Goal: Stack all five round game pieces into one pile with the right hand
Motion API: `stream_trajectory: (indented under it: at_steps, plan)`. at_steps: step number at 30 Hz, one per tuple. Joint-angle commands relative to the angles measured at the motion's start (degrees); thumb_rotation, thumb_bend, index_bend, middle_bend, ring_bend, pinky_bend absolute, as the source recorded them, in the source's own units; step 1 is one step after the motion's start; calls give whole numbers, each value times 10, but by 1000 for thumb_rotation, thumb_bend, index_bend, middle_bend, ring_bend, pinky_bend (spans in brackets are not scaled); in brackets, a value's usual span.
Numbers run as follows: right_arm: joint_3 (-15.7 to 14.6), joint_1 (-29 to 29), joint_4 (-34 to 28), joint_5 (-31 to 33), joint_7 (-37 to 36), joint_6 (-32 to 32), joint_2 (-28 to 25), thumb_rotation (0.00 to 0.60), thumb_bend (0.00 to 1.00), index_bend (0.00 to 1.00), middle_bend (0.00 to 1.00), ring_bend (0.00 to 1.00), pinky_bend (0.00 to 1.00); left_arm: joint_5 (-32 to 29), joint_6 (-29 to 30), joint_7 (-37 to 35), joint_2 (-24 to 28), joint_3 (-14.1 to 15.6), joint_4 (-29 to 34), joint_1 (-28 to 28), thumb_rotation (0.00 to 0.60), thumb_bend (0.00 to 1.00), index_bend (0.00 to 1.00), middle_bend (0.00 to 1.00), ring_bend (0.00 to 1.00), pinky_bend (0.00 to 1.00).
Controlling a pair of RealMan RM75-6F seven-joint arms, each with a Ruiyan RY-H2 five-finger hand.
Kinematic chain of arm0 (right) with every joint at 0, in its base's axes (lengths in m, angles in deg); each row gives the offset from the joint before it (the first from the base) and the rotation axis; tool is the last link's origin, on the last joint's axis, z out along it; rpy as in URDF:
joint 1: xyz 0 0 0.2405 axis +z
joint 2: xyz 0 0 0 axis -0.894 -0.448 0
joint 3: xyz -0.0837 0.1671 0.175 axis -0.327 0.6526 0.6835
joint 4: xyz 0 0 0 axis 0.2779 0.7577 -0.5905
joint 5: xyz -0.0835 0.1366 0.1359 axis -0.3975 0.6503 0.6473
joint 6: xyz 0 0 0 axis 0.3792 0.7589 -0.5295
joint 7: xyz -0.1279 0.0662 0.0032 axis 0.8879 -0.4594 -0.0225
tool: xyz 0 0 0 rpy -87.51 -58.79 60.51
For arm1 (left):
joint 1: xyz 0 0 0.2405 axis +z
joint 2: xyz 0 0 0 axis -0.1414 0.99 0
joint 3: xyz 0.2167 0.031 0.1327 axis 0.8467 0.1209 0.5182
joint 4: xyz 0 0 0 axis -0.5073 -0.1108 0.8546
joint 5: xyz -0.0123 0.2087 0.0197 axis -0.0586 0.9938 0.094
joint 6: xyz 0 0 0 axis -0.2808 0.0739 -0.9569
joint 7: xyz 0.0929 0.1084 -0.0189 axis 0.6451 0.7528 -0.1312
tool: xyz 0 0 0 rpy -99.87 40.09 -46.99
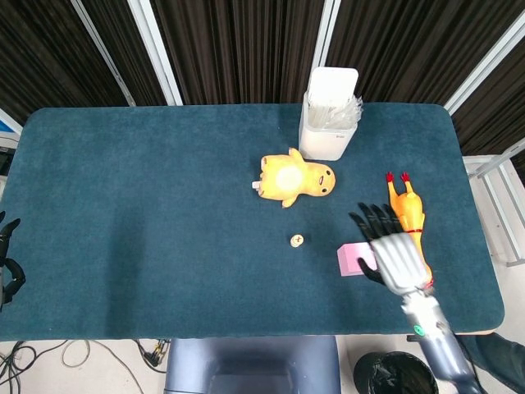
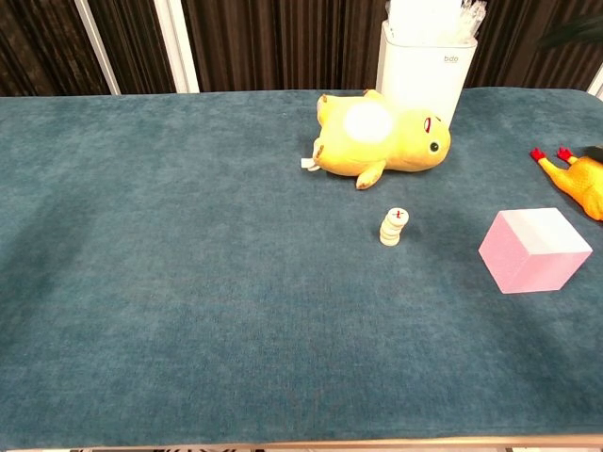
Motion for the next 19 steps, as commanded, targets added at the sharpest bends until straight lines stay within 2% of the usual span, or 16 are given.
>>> stream_trajectory:
  at_steps: [1,5,9,14,19]
  plan:
    - [-43,-99,53,-85,-70,114,-9,600,408,108,0,0,7,-1,-3,3,0,1,1,-1,600,824,132,0,0,13]
    - [-51,-153,107,-109,-110,161,6,600,408,108,0,0,9,-7,-12,12,1,4,5,-3,600,824,132,0,0,13]
    - [-36,-181,139,-95,-106,175,15,600,408,108,0,0,10,-10,-19,16,0,5,4,-5,600,824,132,0,0,13]
    - [-16,-195,165,-83,-142,165,17,600,409,108,0,0,9,-4,-20,20,-2,8,4,-7,600,824,133,0,0,13]
    - [-4,-200,178,-78,-140,143,15,600,408,108,0,0,10,11,-11,21,-5,12,4,-5,600,824,132,0,0,13]
